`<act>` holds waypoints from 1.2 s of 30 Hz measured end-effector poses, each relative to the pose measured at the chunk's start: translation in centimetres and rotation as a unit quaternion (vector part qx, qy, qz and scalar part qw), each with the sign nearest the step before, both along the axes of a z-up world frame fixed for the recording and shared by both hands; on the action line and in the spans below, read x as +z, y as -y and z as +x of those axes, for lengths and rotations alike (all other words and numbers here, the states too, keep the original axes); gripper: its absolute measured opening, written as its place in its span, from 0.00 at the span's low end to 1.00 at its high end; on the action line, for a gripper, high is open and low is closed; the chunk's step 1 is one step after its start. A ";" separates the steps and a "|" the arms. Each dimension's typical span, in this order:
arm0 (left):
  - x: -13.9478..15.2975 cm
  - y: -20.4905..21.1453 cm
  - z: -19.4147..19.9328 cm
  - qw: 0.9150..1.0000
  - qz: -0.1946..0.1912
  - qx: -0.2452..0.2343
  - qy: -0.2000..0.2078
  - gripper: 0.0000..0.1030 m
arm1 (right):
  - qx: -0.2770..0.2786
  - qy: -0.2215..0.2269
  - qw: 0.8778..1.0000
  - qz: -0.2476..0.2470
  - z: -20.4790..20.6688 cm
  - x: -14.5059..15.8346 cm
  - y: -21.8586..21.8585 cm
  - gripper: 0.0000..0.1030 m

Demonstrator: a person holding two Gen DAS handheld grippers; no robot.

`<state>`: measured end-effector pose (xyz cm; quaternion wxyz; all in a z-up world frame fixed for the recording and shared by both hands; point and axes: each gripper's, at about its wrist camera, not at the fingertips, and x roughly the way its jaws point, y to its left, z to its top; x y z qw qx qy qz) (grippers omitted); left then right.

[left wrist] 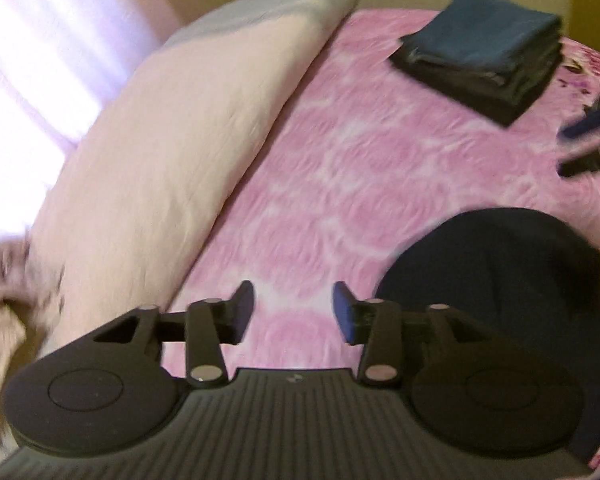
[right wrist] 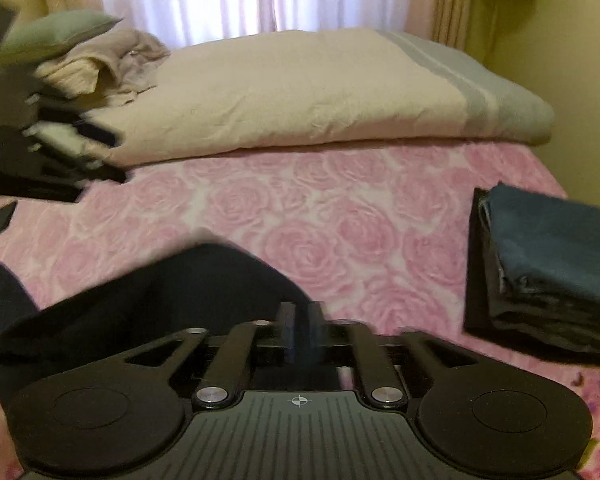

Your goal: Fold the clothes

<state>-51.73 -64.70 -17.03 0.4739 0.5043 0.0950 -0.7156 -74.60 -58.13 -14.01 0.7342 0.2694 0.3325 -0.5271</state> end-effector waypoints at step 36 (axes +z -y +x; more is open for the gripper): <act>-15.1 -30.0 12.5 0.936 0.062 -0.315 0.141 0.03 | -0.498 0.421 0.744 0.147 -3.3 -17.0 -25.2 0.17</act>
